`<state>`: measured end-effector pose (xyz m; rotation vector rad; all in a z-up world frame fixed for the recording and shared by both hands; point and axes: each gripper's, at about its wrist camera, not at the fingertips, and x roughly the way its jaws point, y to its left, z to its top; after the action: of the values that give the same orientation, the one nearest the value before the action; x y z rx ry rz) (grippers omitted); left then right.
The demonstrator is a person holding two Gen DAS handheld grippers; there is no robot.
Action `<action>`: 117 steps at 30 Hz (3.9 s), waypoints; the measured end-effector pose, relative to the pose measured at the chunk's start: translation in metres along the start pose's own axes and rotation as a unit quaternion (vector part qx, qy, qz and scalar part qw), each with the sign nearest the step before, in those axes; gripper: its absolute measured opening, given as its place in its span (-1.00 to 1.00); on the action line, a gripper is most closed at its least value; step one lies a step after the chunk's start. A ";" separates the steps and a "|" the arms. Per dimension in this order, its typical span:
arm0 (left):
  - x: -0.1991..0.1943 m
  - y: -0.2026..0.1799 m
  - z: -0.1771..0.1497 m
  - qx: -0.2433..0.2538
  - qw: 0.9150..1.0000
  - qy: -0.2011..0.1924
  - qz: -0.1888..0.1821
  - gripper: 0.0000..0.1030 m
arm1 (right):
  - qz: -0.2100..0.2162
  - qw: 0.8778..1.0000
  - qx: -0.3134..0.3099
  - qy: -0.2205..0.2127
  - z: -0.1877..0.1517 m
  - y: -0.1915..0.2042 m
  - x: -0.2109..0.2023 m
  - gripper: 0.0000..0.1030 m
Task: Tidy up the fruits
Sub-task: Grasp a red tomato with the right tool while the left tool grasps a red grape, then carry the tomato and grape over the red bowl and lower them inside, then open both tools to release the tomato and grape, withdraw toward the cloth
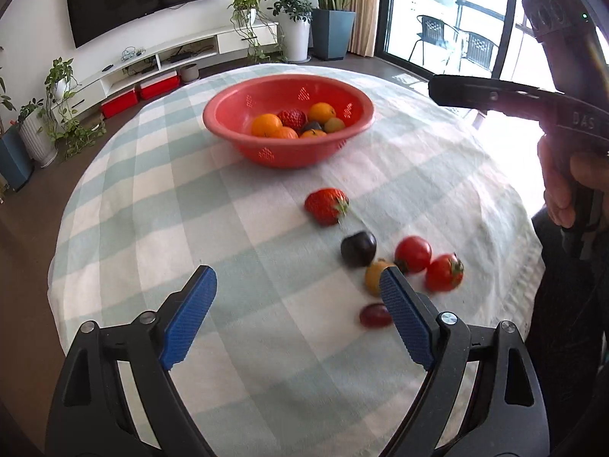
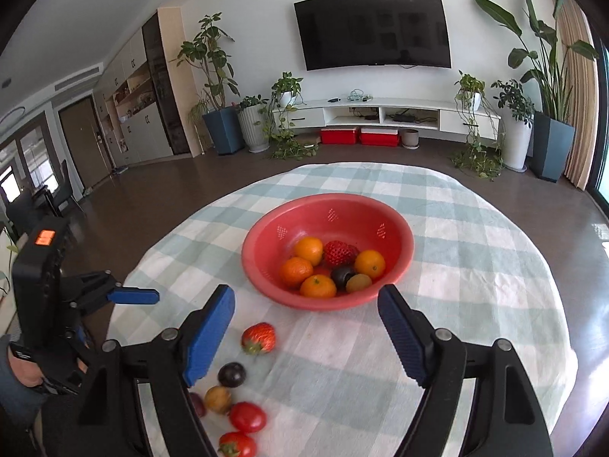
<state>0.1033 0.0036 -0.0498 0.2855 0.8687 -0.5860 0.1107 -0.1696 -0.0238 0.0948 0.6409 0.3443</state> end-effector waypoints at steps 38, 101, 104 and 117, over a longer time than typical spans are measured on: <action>0.036 -0.040 -0.021 0.045 0.996 0.063 -0.048 0.16 | -0.009 0.993 0.012 0.119 -0.095 0.024 0.020 -0.29; 0.048 0.031 0.159 -0.011 0.998 -0.059 0.004 -0.50 | -0.064 0.997 -0.035 0.026 0.070 -0.020 0.067 -0.30; 0.068 0.029 0.164 -0.005 0.999 -0.047 0.012 -0.50 | -0.066 0.997 -0.027 0.042 0.073 -0.031 0.089 -0.30; 0.122 0.032 0.162 -0.010 1.000 -0.015 0.023 -0.50 | -0.087 0.990 -0.045 0.099 0.051 -0.042 0.144 -0.29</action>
<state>0.2857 -0.0903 -0.0448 0.2772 0.8376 -0.5374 0.2613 -0.1585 -0.0729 -0.0827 0.8230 0.2139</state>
